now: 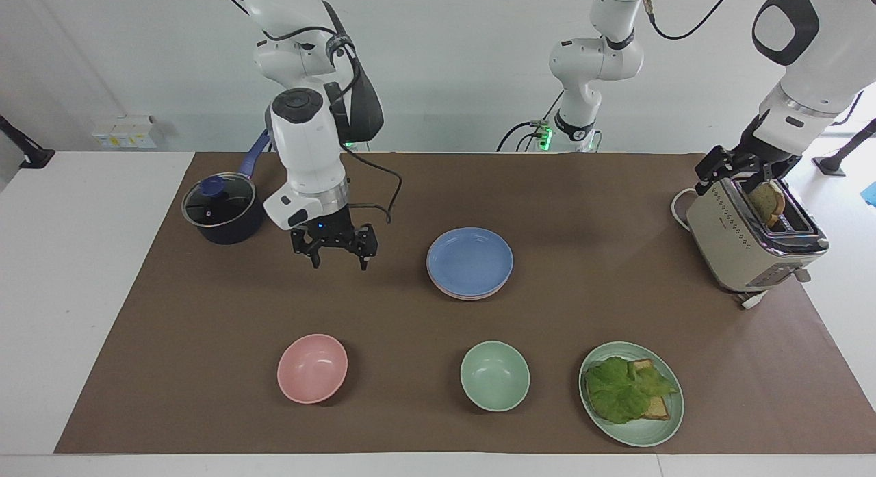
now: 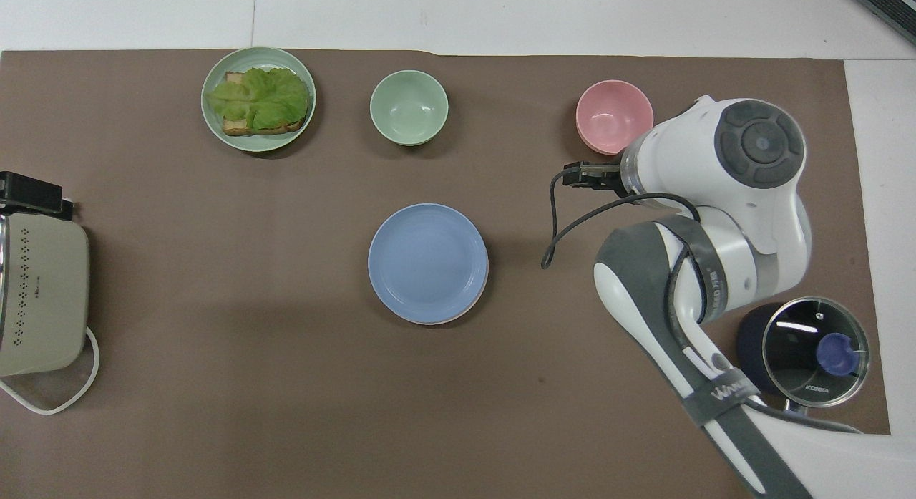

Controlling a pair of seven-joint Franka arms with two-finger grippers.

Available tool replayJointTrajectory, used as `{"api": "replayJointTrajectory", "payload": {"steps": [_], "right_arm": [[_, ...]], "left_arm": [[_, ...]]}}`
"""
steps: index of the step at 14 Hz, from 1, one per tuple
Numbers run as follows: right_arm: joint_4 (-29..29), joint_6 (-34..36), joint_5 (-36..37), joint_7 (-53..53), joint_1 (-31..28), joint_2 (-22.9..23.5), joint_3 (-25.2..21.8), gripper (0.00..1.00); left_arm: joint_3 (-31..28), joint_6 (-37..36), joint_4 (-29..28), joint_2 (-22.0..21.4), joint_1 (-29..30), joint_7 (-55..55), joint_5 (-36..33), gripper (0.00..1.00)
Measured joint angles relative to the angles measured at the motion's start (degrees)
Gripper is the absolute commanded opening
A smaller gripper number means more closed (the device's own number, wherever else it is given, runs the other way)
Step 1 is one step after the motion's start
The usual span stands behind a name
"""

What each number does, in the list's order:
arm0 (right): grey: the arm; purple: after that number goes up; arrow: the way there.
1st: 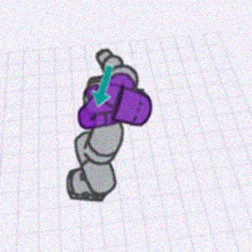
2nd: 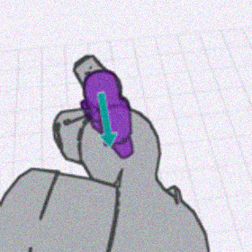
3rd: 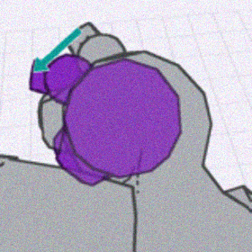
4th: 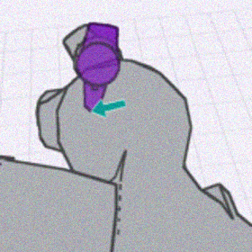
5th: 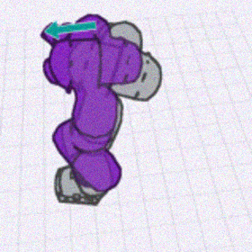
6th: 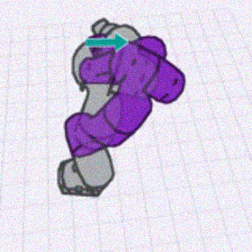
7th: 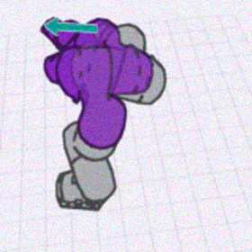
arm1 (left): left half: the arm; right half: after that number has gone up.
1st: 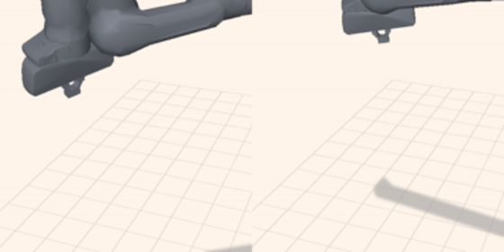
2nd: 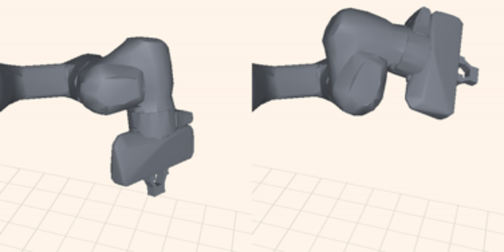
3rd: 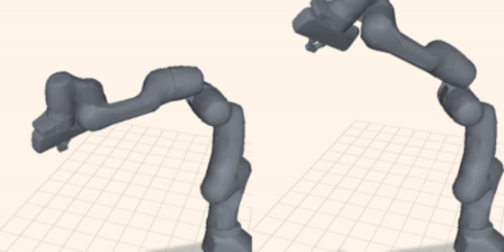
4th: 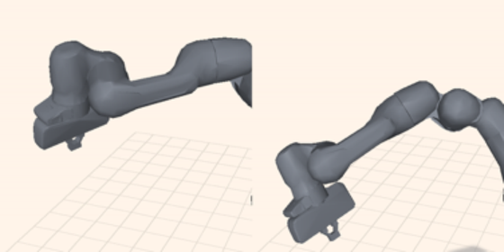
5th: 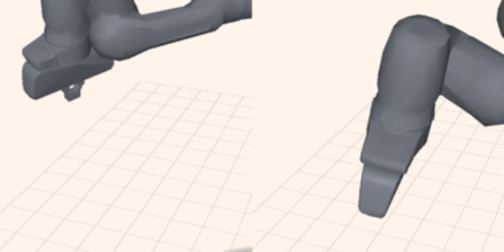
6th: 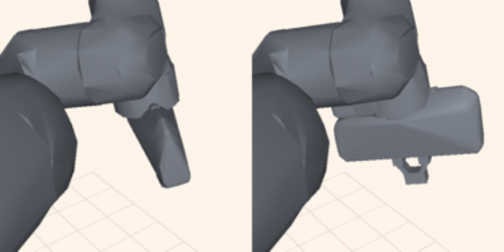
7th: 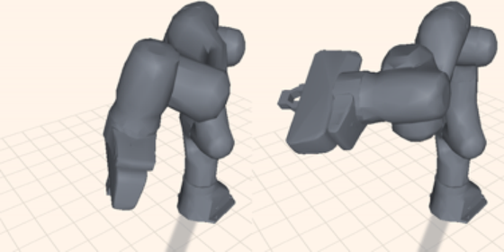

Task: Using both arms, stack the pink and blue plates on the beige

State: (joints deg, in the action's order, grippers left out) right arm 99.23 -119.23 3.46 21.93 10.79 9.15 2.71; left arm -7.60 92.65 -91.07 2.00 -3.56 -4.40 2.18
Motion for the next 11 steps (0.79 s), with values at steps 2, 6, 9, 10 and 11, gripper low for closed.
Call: {"api": "replayJointTrajectory", "payload": {"steps": [2, 6, 9, 10, 11], "right_arm": [[-0.4, 2.2, 0.0, 0.0, -0.6, -2.8, 0.0, 1.00], [-0.7, 8.1, 0.0, 0.0, -1.4, -8.8, 0.0, 1.00], [-2.0, 14.8, 0.0, 0.0, -3.1, -12.0, -0.1, 1.00], [-2.6, 16.8, 0.0, 0.0, -3.7, -12.6, -0.1, 1.00], [-3.0, 18.4, 0.0, 0.0, -4.2, -13.1, -0.1, 1.00]], "left_arm": [[0.0, 0.0, 0.0, 0.0, 0.0, 0.0, 0.0, 1.00], [0.0, 0.0, 0.0, 0.0, 0.0, 0.0, 0.0, 1.00], [0.0, 0.0, 0.0, 0.0, 0.0, 0.0, 0.0, 1.00], [0.0, 0.0, 0.0, 0.0, 0.0, 0.0, 0.0, 1.00], [0.0, 0.0, 0.0, 0.0, 0.0, 0.0, 0.0, 1.00]]}}
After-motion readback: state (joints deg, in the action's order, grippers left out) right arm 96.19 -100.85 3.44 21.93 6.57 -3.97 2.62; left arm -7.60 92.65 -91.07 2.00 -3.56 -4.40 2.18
